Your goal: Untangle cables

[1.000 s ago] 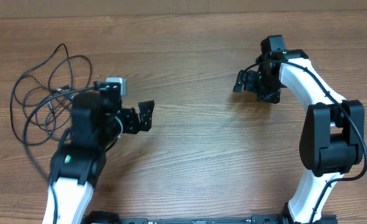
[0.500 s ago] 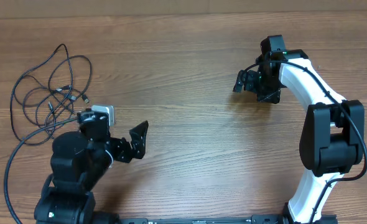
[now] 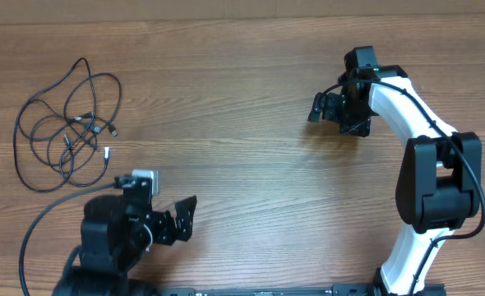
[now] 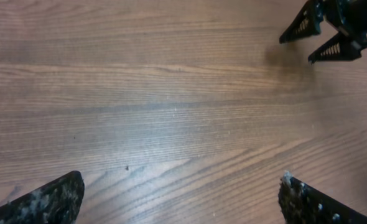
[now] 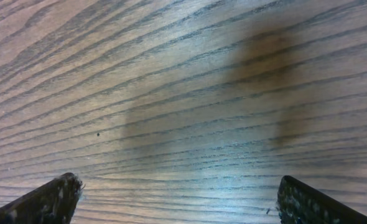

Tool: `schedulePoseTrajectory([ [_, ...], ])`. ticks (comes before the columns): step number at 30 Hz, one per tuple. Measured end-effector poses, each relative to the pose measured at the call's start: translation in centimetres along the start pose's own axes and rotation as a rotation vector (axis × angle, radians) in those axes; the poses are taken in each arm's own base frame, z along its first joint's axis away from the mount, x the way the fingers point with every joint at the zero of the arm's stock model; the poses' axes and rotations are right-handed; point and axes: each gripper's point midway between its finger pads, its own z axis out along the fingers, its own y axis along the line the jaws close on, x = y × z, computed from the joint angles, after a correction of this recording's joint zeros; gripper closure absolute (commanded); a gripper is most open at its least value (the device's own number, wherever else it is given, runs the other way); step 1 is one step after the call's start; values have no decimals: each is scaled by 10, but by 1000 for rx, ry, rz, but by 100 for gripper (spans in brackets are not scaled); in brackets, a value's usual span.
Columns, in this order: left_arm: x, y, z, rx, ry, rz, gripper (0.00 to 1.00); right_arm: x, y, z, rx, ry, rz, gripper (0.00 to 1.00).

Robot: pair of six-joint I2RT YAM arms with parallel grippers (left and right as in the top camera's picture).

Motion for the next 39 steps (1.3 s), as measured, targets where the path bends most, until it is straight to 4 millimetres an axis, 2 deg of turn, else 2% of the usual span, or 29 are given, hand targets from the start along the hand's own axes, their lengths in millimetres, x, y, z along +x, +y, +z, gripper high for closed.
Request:
schedulePoseTrajectory([
  [5, 22, 6, 4, 12, -57, 15, 0, 0, 0, 0, -1, -1, 0, 0],
  [8, 22, 6, 6, 27, -125, 34, 0, 0, 0, 0, 0, -1, 0, 0],
  [19, -25, -14, -32, 102, -479, 129, 0, 0, 0, 0, 0, 0, 0, 0],
  [25, -51, -21, -36, 135, -636, 173, 0, 0, 0, 0, 0, -1, -1, 0],
  [29, -62, -23, -37, 152, -718, 196, 0, 0, 0, 0, 0, -1, 0, 0],
  [39, -66, -14, -25, 140, -800, 208, 0, 0, 0, 0, 0, -1, 0, 0],
])
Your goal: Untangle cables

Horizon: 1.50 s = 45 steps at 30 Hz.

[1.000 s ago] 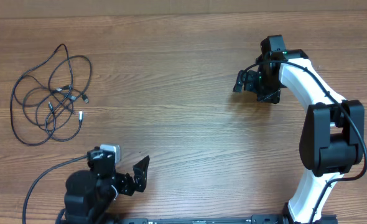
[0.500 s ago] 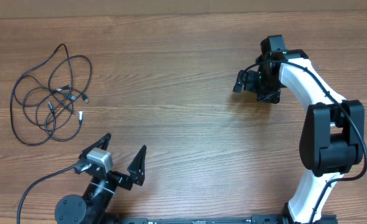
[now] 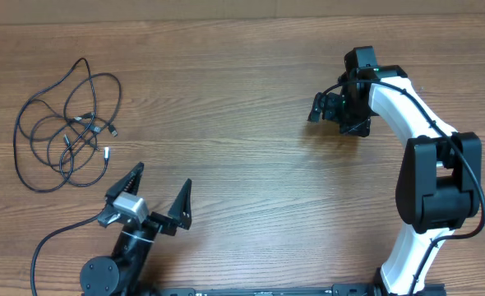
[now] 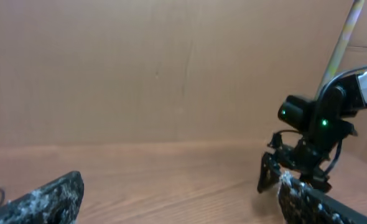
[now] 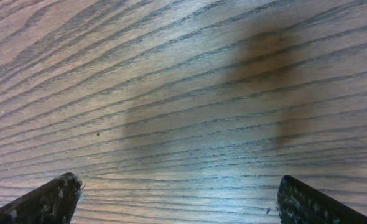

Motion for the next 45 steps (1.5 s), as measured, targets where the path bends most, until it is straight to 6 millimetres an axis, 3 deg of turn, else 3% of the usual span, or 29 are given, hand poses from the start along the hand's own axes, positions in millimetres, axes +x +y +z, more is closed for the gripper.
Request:
schedulePoseTrajectory([
  [2, 7, 2, 2, -1, 3, -1, 1, 0, 0, 0, 0, 0, -1, 0],
  [7, 48, 11, 5, -17, 81, -22, 0, 0, 0, 0, 0, 0, 0, 0],
  [16, 85, 18, 2, -39, 188, -51, 0, 0, 0, 0, 0, 0, 0, 0],
  [24, 84, 29, 1, -84, 183, -50, 0, 0, 0, 0, 0, 0, 0, 0],
  [38, 84, 30, 1, -88, 181, -47, 0, 0, 0, 0, 0, 0, 0, 0],
  [45, 83, 55, -3, -228, 181, 55, 0, 0, 0, 0, 1, 1, 0, 0],
])
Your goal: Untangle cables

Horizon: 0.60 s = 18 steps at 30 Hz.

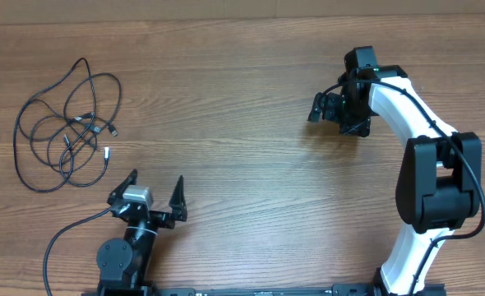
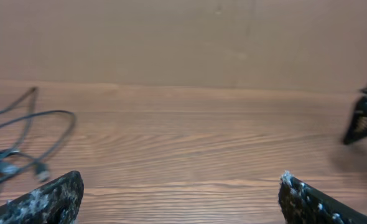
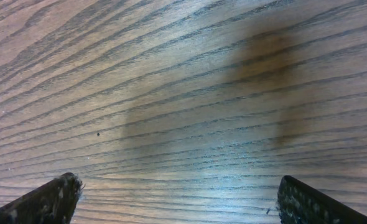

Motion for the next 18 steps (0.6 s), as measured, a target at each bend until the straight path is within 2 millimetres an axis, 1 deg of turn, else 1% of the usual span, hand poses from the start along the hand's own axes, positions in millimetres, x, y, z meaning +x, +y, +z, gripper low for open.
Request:
schedulePoseTrajectory([
  [2, 0, 6, 0, -37, -1, 13, 0, 0, 0, 0, 0, 0, 0, 0],
  [6, 0, 10, 0, -60, -2, 20, 0, 0, 0, 0, 0, 0, 0, 0],
  [18, 0, 13, 0, -75, -2, 20, 0, 0, 0, 0, 0, 0, 0, 0],
])
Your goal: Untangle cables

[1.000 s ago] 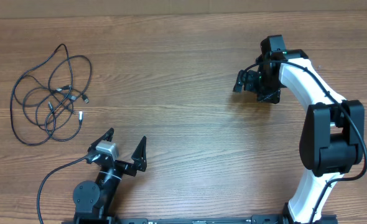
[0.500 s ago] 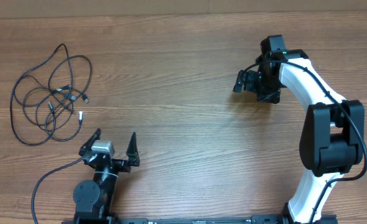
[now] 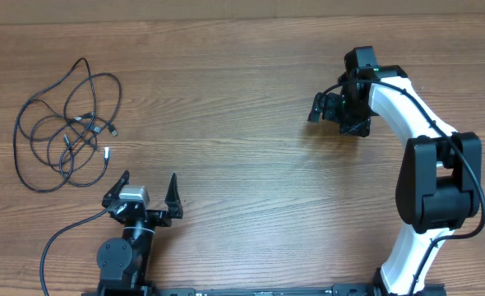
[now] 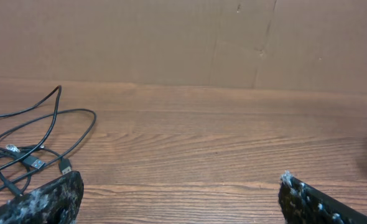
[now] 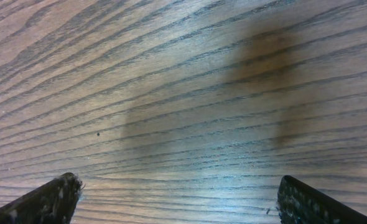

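Note:
A loose tangle of thin black cables (image 3: 66,127) with small plugs lies on the wooden table at the far left; part of the cables (image 4: 28,149) shows at the left edge of the left wrist view. My left gripper (image 3: 148,191) stands open near the table's front, right of and below the tangle, with nothing between its fingers. My right gripper (image 3: 318,108) is open over bare wood at the right, far from the cables. In the right wrist view my right gripper (image 5: 180,199) frames only table grain.
The wooden table (image 3: 226,90) stretches between the two arms. A brown cardboard wall (image 4: 171,37) stands along its far edge. The white right arm (image 3: 407,115) reaches in from the front right.
My left gripper has turned slightly to the left, so more of the cable tangle shows in its wrist view. The right arm and the cables have not moved.
My left gripper first pointed down at the table near the front, open. Then it was raised, facing the back wall and the right arm. After that it faced further left with the cables entering its view, and now more so. The right gripper stayed open in place.

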Tool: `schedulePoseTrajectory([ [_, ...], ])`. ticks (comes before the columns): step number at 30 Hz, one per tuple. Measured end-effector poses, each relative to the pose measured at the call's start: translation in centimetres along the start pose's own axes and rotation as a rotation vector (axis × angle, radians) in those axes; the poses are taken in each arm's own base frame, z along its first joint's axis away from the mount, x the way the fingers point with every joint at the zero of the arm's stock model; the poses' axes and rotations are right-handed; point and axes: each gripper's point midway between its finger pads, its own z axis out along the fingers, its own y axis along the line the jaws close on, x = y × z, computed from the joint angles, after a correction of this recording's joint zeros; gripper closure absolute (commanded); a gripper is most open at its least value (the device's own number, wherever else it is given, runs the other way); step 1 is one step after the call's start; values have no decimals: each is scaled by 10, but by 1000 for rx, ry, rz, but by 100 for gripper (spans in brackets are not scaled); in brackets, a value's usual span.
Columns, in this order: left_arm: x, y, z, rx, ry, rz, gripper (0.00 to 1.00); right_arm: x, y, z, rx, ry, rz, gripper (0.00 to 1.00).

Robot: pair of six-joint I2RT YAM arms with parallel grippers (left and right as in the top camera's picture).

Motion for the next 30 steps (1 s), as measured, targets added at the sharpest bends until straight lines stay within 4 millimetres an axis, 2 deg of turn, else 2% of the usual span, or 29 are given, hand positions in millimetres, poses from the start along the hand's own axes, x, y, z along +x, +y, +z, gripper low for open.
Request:
schedulePoseTrajectory([
  [22, 0, 1, 0, -3, 0, 0, 1, 1, 1, 0, 0, 0, -3, 0],
  [30, 0, 1, 0, -4, -1, 0, 0, 9, 18, 4, -4, 11, -47, 0],
])
